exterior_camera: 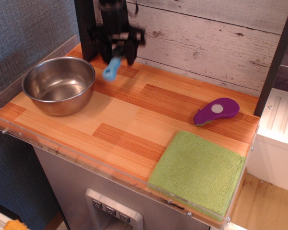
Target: Pick up the blue spoon and put it on above the green cloth
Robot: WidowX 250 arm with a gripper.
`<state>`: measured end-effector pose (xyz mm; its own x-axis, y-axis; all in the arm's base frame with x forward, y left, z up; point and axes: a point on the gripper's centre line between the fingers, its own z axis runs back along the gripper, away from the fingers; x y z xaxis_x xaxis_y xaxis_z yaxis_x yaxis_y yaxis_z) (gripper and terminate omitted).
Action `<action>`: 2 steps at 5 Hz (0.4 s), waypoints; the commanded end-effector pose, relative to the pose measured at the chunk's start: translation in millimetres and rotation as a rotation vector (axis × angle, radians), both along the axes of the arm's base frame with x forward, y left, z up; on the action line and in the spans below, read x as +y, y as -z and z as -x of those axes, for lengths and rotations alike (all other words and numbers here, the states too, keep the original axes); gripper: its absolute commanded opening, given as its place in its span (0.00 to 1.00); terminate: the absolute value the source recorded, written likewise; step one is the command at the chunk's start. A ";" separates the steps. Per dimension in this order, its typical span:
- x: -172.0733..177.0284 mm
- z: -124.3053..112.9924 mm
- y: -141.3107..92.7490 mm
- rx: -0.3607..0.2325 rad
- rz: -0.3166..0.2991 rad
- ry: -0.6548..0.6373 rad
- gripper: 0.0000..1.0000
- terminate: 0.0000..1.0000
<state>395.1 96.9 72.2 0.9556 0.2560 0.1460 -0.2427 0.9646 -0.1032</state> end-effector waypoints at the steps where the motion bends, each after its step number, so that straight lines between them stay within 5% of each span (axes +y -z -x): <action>1: -71.3 58.9 -53.9 -0.139 0.034 0.172 0.00 0.00; 2: -99.2 85.4 -41.0 -0.126 -0.007 0.218 0.00 0.00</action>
